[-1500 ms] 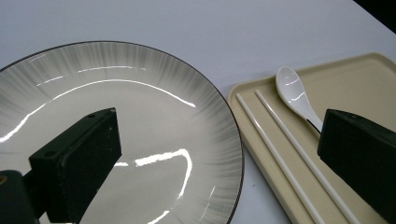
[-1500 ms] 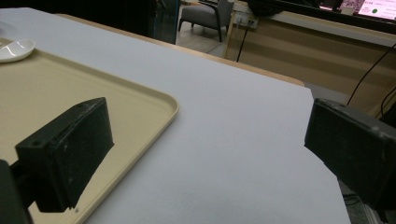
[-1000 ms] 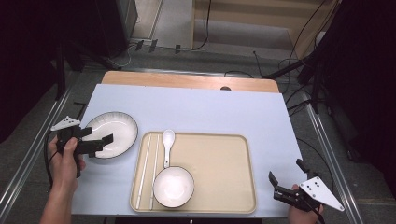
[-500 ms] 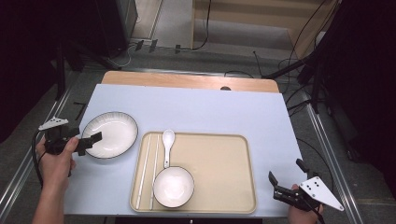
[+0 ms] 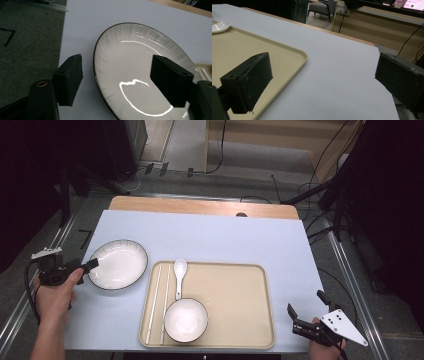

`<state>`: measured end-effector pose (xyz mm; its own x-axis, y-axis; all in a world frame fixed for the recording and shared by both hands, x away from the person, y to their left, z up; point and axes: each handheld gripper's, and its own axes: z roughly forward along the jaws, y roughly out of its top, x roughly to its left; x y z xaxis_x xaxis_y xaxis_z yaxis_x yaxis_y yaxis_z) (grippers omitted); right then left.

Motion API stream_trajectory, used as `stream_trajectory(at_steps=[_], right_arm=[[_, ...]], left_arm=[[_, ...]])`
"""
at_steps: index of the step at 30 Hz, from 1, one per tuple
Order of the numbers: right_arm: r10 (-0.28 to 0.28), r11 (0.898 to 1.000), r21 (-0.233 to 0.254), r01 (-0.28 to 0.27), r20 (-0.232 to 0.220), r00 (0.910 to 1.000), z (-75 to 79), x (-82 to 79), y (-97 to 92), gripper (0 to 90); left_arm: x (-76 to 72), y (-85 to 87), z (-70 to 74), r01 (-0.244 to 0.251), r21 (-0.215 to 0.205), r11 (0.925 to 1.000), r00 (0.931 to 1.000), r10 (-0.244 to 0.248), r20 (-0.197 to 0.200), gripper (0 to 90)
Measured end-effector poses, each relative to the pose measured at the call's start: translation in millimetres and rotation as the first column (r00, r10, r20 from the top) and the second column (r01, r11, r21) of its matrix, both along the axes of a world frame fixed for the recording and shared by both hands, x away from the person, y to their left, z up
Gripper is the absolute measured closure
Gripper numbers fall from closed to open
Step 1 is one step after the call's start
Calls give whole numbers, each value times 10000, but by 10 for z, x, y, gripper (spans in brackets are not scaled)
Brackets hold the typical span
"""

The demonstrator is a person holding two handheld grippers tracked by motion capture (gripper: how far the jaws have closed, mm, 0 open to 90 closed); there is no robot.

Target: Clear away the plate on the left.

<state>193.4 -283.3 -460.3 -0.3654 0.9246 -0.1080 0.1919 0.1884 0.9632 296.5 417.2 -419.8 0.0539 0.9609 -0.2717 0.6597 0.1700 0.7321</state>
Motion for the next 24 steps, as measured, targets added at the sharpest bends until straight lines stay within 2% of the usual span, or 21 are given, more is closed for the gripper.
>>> stream_trajectory(at_steps=[7, 12, 15, 16, 18, 22, 24], right_arm=[[23, 10000, -40, -23, -16, 10000, -1, 2, 5, 14], [9, 10000, -6, -9, -22, 10000, 0, 0, 3, 14], [23, 10000, -54, -23, -19, 10000, 0, 1, 10, 14], [23, 10000, -54, -23, -19, 10000, 0, 1, 10, 14], [18, 10000, -74, -18, -24, 10000, 0, 1, 11, 14], [18, 10000, -28, -18, -18, 10000, -1, 2, 9, 14], [20, 10000, -32, -20, -31, 10000, -2, 3, 9, 14]], left_arm=[[16, 75, -82, -271, -572, 9980, 9992, 253, -319, 413], [25, 93, -126, -310, -583, 9978, 9983, 280, -516, 453], [40, 87, -147, -284, -730, 9969, 9975, 235, -671, 528], [45, 84, -155, -264, -738, 9969, 9973, 212, -703, 528], [57, 78, -173, -282, -670, 9974, 9951, 217, -962, 587], [66, 83, -208, -300, -877, 9957, 9934, 199, -1128, 654], [70, 92, -223, -353, -1131, 9930, 9923, 214, -1216, 684]])
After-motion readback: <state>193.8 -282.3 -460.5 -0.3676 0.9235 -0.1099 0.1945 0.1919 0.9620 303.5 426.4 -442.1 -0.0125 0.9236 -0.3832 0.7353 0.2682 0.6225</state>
